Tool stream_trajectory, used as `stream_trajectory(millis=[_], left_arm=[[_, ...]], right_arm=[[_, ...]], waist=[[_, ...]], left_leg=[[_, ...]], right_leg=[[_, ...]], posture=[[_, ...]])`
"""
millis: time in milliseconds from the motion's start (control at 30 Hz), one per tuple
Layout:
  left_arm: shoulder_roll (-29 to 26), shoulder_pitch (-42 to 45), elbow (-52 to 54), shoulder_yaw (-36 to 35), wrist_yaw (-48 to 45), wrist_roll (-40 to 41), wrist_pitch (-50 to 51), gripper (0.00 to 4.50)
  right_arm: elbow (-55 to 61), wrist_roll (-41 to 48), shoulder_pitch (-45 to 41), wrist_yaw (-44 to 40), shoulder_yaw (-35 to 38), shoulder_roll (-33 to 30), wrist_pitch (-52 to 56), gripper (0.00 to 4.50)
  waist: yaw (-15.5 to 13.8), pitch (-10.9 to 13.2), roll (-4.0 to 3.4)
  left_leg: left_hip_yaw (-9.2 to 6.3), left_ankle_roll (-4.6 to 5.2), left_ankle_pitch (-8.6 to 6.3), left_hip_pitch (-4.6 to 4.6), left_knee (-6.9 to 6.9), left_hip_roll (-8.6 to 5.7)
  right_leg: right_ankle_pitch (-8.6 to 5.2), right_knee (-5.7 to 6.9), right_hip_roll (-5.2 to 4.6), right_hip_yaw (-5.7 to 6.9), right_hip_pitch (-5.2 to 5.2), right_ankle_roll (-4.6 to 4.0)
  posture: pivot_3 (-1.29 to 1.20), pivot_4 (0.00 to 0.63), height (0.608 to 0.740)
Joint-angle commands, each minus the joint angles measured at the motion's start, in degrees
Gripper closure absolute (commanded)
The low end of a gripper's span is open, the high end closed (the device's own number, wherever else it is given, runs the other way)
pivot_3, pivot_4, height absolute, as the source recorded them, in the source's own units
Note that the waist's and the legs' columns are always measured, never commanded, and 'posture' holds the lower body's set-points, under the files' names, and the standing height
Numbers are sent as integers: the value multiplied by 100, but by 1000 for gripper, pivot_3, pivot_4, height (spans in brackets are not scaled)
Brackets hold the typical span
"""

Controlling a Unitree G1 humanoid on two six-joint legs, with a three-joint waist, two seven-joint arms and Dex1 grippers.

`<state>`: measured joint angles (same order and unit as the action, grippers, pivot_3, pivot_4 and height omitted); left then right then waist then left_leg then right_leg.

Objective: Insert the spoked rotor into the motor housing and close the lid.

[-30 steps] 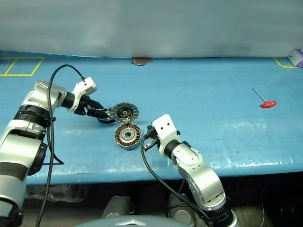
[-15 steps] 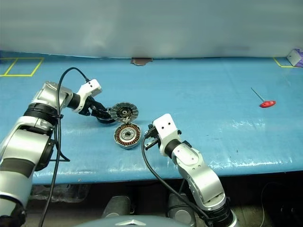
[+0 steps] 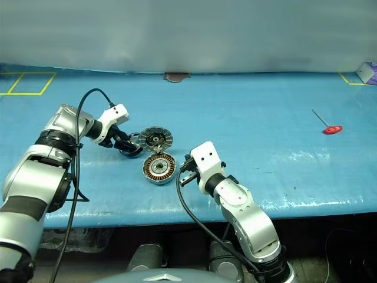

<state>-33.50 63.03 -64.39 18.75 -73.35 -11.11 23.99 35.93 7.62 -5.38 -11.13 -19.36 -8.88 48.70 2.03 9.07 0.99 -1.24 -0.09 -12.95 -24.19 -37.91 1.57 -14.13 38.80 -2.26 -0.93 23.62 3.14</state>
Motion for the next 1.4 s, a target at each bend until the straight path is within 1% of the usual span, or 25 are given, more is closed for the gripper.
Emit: stream_trajectory(millis=[33, 100, 133, 167, 233, 367, 467, 500, 600, 700, 800, 833, 933, 1033, 1133, 1200, 1333, 1400], left_arm=[[38, 120, -5, -94, 20, -14, -112, 1819], [43, 126, -19, -129, 37, -3, -147, 2426], [23, 130, -16, -152, 41, 7, -185, 2658], [-8, 130, -3, -178, 45, 18, -229, 2754], [-94, 136, 48, -257, 25, 80, -268, 2754], [-440, 134, 249, -506, -12, 229, -327, 2754], [-967, -59, 770, -625, -109, 234, -393, 2754], [-1156, -179, 1055, -666, -171, 248, -402, 2754], [-1751, -833, 2470, -854, -571, 499, -253, 2754], [-2151, -1667, 4045, -1261, -898, 1075, 257, 2754], [-2394, -2779, 5756, -1818, -1113, 1908, 884, 2754], [-2392, -3164, 6368, -2023, -1101, 2232, 1185, 2754], [-2304, -3966, 7604, -2359, -824, 2810, 1731, 2754], [-2079, -4383, 8280, -2503, -485, 3291, 2045, 2754], [-1688, -4451, 8502, -2327, 12, 3472, 2141, 2754], [-1449, -4378, 8476, -2106, 317, 3399, 2061, 2754], [-1110, -4115, 8340, -1525, 627, 3297, 1957, 2754], [-1014, -3933, 8194, -1228, 691, 3198, 1868, 2754]], right_arm=[[59, 1, 2, 25, 57, 38, -148, 4500], [60, -3, -2, 25, 62, 43, -139, 4500], [55, -7, -4, 26, 66, 46, -138, 4500], [58, -13, -3, 28, 66, 47, -135, 4500], [70, -13, 8, 31, 79, 53, -132, 4500], [83, -15, 19, 32, 82, 57, -127, 4500], [86, -7, 17, 20, 79, 61, -129, 4500], [85, -3, 13, 14, 74, 63, -129, 4500], [78, 7, -2, -11, 70, 53, -118, 4500], [69, 14, -37, -58, 69, 17, -118, 4500], [19, 15, -115, -197, 51, -93, -234, 4500], [-3, 17, -136, -300, 42, -170, -342, 4500], [-47, 131, -89, -678, 77, -405, -720, 4500], [-81, 222, 91, -1032, 122, -673, -1122, 4500], [-339, 391, 449, -1538, 219, -896, -1975, 4500], [-627, 417, 695, -1790, 284, -960, -2693, 4500], [-1318, 683, 973, -2280, 465, -1009, -3317, 4500], [-1608, 672, 1020, -2415, 476, -1027, -3550, 4500]], waist=[[0, 0, 0], [-8, 0, 0], [-13, 0, 0], [-14, 0, 0], [-12, 0, 0], [26, 2, 4], [46, 2, 5], [53, 2, 5], [45, 2, 4], [14, 3, 4], [-4, 3, 4], [-14, 3, 4], [-28, 4, 6], [-57, 4, 6], [-92, 4, 7], [-89, 5, 8], [-79, 5, 9], [-83, 6, 10]], left_leg=[[0, 0, 0, 0, 0, 0], [0, 0, 0, 1, 0, -1], [-2, 0, 0, 2, 0, -1], [-2, 0, 0, 4, -1, -1], [-1, 0, 0, 4, -2, -1], [0, 0, 0, 3, -3, 1], [-1, 0, 0, 1, 4, 3], [-1, 0, 0, 1, 7, 5], [0, 0, 0, 1, 13, 6], [0, 0, 0, 1, 13, 6], [-1, -1, 0, 1, 8, 6], [1, -1, 0, 2, 7, 12], [1, -1, 1, 3, -1, 14], [8, -1, 1, 21, -1, 9], [11, -1, 1, 45, -1, 3], [9, -1, 1, 64, -2, 5], [11, -1, 1, 71, -2, 8], [12, -1, 1, 70, -3, 7]], right_leg=[[1, 0, 0, 0, 0, -1], [2, 0, 0, 0, -1, -3], [2, 1, 0, 0, -3, -2], [1, 1, 0, 0, -5, -1], [-1, 1, 0, 0, -5, 5], [1, 2, 1, -1, -1, 5], [7, 2, 4, -2, 5, -7], [10, 2, 5, -2, 6, -15], [11, 1, 4, -4, 8, -27], [11, 0, -4, -5, 7, -32], [11, -1, -14, -1, 2, -30], [12, -1, -18, -6, 2, -28], [10, -3, -24, -5, -6, -23], [-9, -3, -21, -8, -20, -7], [-16, -4, -12, -8, -44, -16], [-22, -6, -6, -6, -65, -25], [-22, -6, -1, -9, -71, -26], [-21, -6, -1, -11, -71, -26]], posture=[[0, 150, 740], [0, 150, 740], [0, 150, 740], [0, 150, 740], [0, 150, 740], [0, 150, 740], [0, 150, 740], [0, 150, 740], [0, 150, 740], [0, 150, 740], [0, 150, 740], [0, 150, 740], [0, 150, 740], [0, 150, 740], [0, 150, 740], [0, 150, 740], [0, 150, 740], [0, 150, 740]])
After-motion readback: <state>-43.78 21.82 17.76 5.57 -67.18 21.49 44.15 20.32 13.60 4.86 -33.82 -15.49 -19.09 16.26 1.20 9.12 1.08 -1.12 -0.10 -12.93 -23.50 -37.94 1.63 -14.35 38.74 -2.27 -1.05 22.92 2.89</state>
